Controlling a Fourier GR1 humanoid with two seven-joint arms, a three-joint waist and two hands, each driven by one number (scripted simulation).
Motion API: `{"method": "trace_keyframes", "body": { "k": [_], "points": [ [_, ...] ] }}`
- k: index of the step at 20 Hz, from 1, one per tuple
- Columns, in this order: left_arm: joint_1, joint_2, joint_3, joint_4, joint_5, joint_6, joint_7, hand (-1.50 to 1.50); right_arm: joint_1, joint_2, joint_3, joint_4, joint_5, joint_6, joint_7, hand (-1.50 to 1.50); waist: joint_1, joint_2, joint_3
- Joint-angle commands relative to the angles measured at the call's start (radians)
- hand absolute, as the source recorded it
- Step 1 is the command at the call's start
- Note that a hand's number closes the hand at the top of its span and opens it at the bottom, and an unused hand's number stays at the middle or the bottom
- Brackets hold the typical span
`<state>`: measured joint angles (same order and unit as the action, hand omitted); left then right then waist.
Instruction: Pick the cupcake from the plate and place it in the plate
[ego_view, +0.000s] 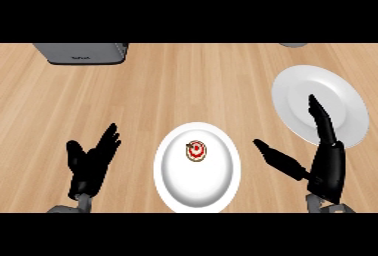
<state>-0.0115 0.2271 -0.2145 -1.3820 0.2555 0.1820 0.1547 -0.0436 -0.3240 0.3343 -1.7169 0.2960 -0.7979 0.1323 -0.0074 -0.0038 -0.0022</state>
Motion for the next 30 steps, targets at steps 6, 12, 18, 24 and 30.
{"method": "trace_keyframes", "body": {
  "k": [6, 12, 18, 24, 30],
  "points": [
    [-0.031, 0.001, 0.007, -0.023, 0.0, 0.006, 0.054, 0.0, -0.034, -0.164, 0.187, -0.124, 0.19, 0.354, 0.479, -1.5, 0.007, -0.001, -0.002],
    [0.008, 0.006, 0.021, 0.028, 0.008, -0.049, -0.018, 0.0, -0.258, -0.093, 0.23, -0.176, 0.281, 0.594, 0.881, -1.5, 0.017, 0.002, -0.001],
    [0.025, -0.005, 0.012, -0.035, -0.017, -0.031, 0.032, 0.0, -0.346, 0.149, 0.337, -0.041, 0.443, 0.631, 1.019, -1.5, 0.016, 0.002, 0.001],
    [0.003, -0.02, 0.035, 0.014, -0.034, -0.049, 0.01, 0.0, -0.367, 0.247, 0.278, 0.121, 0.45, 0.683, 0.98, -1.5, 0.013, 0.004, 0.002],
    [-0.027, -0.037, 0.069, 0.023, -0.029, -0.064, 0.04, 0.0, -0.388, 0.321, 0.249, 0.184, 0.433, 0.677, 0.964, -1.5, 0.011, 0.004, 0.002]
  ]
}}
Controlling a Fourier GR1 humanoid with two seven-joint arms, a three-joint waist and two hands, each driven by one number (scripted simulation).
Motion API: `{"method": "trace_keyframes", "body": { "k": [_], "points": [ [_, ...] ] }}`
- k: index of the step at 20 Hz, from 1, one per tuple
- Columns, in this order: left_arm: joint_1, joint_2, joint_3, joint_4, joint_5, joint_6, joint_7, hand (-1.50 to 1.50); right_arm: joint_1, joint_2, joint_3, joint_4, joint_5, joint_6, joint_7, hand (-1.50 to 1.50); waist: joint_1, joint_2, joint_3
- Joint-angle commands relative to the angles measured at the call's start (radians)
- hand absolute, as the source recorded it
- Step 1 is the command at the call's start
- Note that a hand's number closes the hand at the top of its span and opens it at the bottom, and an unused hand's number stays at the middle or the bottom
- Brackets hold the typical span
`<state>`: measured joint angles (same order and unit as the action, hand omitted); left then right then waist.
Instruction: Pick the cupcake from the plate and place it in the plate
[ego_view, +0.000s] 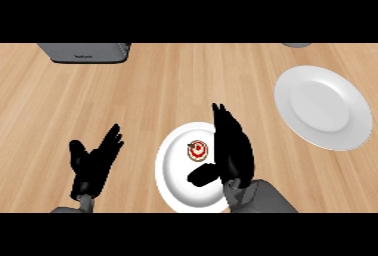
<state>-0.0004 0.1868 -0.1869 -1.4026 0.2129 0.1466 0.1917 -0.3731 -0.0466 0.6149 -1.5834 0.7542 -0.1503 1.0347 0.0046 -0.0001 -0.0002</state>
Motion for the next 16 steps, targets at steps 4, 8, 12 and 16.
{"method": "trace_keyframes", "body": {
  "k": [4, 8, 12, 16],
  "points": [
    [-0.004, 0.022, 0.039, -0.044, -0.015, -0.042, 0.04, 0.0, -0.02, 0.045, 0.026, 0.14, -0.001, -0.095, 0.002, -1.5, 0.002, 0.0, 0.0],
    [0.067, 0.002, 0.031, -0.043, -0.03, -0.045, -0.012, 0.0, -0.069, 0.046, 0.077, 0.16, 0.034, -0.056, 0.111, -1.5, 0.005, 0.0, 0.0],
    [0.053, -0.019, 0.034, -0.048, -0.038, -0.045, -0.002, 0.0, -0.068, 0.046, 0.086, 0.173, 0.055, -0.046, 0.138, -1.5, 0.002, -0.001, 0.0],
    [0.023, -0.032, 0.056, -0.022, -0.043, -0.039, 0.009, 0.0, -0.018, 0.046, 0.091, 0.216, 0.063, -0.091, 0.093, -1.5, -0.001, 0.0, 0.0]
  ]
}}
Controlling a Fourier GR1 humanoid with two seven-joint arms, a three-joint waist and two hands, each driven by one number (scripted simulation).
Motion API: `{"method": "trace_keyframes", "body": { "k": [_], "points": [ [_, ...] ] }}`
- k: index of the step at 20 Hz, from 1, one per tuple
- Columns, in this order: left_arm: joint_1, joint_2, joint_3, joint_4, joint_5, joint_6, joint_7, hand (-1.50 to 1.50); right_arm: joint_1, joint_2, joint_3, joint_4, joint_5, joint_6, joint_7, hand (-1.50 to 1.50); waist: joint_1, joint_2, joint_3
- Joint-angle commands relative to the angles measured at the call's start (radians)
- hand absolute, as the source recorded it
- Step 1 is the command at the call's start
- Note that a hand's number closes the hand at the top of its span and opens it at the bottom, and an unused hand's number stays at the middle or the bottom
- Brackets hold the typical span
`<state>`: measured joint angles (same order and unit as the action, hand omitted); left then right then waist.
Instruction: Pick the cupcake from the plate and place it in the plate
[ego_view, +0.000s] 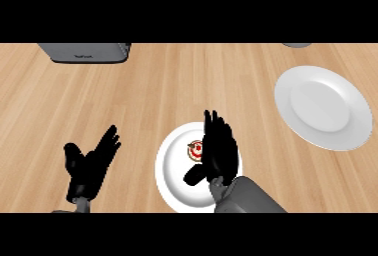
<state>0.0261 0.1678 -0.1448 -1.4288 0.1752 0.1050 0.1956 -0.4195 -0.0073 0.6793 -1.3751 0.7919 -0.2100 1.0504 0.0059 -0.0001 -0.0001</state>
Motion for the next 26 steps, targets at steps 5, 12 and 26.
{"method": "trace_keyframes", "body": {
  "k": [5, 12, 26],
  "points": [
    [0.063, -0.007, -0.016, -0.146, -0.011, -0.004, 0.093, 0.0, -0.007, 0.007, -0.012, 0.104, -0.047, -0.028, -0.013, -1.5, 0.003, -0.001, 0.001],
    [-0.041, -0.023, 0.044, 0.031, -0.027, -0.033, 0.008, 0.0, -0.072, 0.007, 0.002, 0.266, -0.134, 0.015, -0.126, 1.5, 0.0, 0.001, 0.0],
    [0.003, -0.056, 0.057, 0.004, -0.037, -0.035, 0.017, 0.0, -0.046, -0.07, 0.055, 0.164, 0.069, -0.152, -0.173, 1.5, -0.013, -0.004, 0.0]
  ]
}}
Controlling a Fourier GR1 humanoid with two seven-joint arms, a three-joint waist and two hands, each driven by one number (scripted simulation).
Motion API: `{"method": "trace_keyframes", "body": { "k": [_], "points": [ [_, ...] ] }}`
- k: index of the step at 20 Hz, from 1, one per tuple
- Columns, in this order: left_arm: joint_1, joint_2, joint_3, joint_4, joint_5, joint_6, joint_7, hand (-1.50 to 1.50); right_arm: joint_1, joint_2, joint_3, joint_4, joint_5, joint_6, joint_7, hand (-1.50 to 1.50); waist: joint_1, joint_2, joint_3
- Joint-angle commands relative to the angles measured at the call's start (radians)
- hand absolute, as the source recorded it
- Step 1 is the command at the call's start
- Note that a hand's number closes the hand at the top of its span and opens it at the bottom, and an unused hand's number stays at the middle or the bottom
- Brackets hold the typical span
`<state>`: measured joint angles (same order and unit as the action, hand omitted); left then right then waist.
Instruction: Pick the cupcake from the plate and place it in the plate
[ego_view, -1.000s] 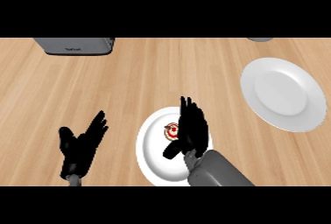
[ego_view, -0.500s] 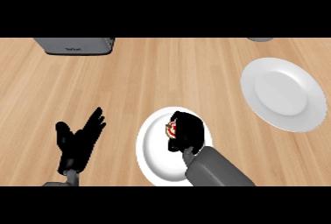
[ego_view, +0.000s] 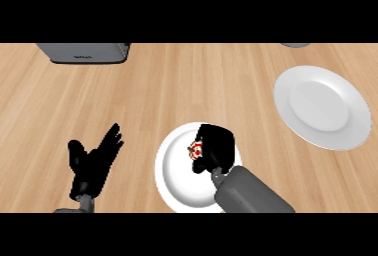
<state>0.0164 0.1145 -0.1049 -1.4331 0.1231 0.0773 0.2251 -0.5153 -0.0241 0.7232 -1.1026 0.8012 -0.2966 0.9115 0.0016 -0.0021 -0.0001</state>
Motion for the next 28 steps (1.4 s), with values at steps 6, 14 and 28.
{"method": "trace_keyframes", "body": {
  "k": [6, 14, 28],
  "points": [
    [0.039, 0.048, 0.042, -0.024, 0.027, -0.037, 0.005, 0.0, 0.263, -0.16, 0.216, -0.411, 0.176, -0.175, -0.167, 1.5, -0.019, -0.007, 0.001],
    [0.049, 0.008, 0.008, -0.052, -0.002, -0.008, 0.009, 0.0, 0.421, -0.307, 0.103, -0.722, 0.331, -0.354, -0.107, 1.5, -0.017, -0.003, 0.001],
    [0.036, -0.02, 0.004, -0.032, -0.013, -0.008, -0.007, 0.0, 0.462, -0.515, -0.32, -0.624, -0.295, -0.617, -0.52, 1.5, 0.004, 0.004, 0.002]
  ]
}}
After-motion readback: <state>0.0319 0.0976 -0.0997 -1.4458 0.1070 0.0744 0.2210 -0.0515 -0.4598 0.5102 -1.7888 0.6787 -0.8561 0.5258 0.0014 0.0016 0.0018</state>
